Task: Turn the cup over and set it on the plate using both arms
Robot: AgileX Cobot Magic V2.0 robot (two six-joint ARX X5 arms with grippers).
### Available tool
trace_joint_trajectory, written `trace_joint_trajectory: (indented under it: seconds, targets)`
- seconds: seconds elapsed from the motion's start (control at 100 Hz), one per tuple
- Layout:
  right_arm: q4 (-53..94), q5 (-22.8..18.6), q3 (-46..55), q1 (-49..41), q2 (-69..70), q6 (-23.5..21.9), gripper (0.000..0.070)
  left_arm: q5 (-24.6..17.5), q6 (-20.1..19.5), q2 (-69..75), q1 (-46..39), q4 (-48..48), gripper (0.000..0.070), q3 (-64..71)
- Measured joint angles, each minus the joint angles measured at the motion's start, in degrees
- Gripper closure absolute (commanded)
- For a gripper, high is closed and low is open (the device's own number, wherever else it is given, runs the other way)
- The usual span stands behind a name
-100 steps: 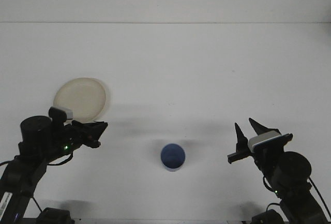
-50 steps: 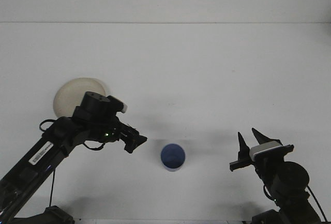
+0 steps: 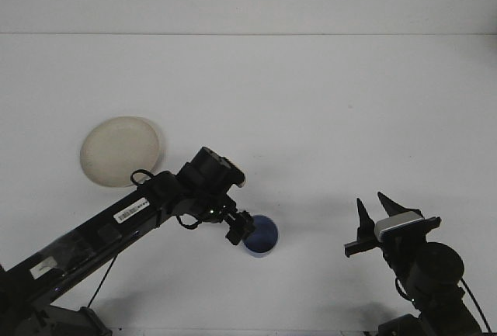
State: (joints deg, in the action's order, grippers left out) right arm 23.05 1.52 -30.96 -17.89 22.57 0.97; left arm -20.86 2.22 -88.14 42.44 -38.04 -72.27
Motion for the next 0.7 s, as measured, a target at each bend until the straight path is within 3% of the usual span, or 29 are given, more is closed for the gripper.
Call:
trace_joint_trajectory:
  seconds: [0.21, 0.38, 0.44, 0.56, 0.7]
  targets:
    - [-0.02, 0.0, 0.0, 0.0, 0.0, -0.02, 0.0398, 4.02, 0.07, -4.37, 2.54, 2.38, 0.024, 0.0]
    - [0.0, 0.0, 0.0, 0.0, 0.0, -0.15, 0.0398, 4.28, 0.24, -7.8, 3.85, 4.94, 0.0261, 0.0]
    - [0.0, 0.0, 0.0, 0.0, 0.0, -0.2, 0.0398, 4.35, 0.26, -8.9, 4.33, 5.7, 0.0372, 0.0]
    - [0.0, 0.0, 0.0, 0.0, 0.0, -0.37, 0.0398, 5.77, 0.87, -10.05, 5.44, 6.69, 0.07, 0.0]
    - [0.07, 0.0, 0.0, 0.0, 0.0, -0.37, 0.0398, 6.34, 1.53, -10.05, 6.34, 7.08, 0.0685, -0.26]
